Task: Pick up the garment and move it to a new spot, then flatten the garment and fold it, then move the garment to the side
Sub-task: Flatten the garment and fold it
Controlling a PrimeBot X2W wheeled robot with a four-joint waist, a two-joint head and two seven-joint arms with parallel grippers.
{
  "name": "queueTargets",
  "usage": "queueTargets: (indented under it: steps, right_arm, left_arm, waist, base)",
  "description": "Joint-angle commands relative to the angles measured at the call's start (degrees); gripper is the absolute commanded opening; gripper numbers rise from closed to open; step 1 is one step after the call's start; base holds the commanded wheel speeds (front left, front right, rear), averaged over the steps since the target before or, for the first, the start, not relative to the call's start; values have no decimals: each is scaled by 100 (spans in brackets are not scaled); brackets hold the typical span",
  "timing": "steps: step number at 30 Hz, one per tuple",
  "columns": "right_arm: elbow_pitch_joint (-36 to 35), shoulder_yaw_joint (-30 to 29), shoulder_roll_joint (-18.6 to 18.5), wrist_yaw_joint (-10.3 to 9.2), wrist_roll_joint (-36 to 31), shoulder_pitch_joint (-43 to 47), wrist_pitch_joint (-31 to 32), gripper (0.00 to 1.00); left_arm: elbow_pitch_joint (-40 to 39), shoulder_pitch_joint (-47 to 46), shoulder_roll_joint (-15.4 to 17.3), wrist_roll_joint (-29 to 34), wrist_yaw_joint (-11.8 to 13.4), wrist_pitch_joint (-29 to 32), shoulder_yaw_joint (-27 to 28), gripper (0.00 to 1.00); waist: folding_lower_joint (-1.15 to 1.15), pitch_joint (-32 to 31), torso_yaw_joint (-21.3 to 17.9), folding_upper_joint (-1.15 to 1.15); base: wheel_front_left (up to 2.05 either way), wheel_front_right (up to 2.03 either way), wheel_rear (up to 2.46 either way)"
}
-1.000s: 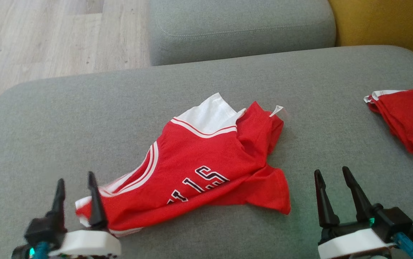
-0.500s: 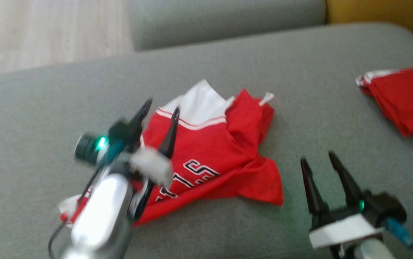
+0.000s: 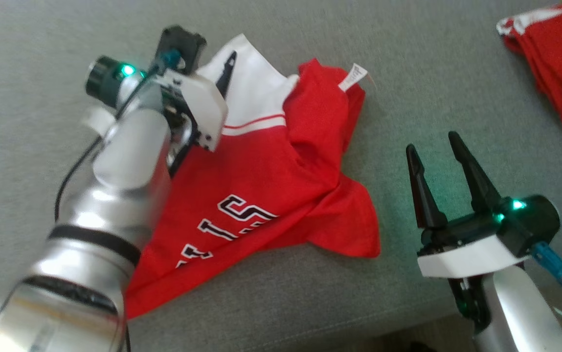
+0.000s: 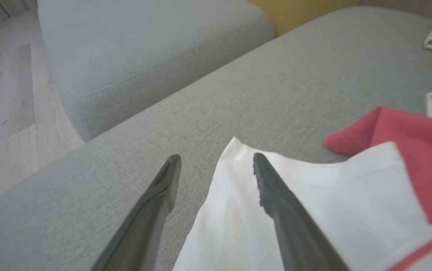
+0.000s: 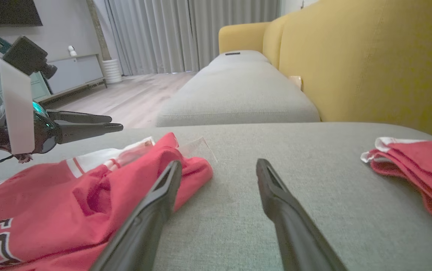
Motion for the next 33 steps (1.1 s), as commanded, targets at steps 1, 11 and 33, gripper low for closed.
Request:
queueTargets:
  steps: [1,11,33]
  right_arm:
    - [-213,115,-42,39,-27,-156,-21,100]
    - [-275,134,22,39,-24,-282,-21,100]
    - [-259,-103,52,39,-104,-22,-21,100]
  left_arm:
    - [77,-408,111,25,-10,19,90,100]
    - [1178,-968,98,-99,22,-213,-125,100]
    - [1429,-991,405,-652,-208,-889,-284,0]
  waist:
    - [0,423,-283,0]
    - [0,655,-496,0]
    - [0,1,-54,0]
  base:
    - [0,0,0]
    - [0,0,0]
    - [0,0,0]
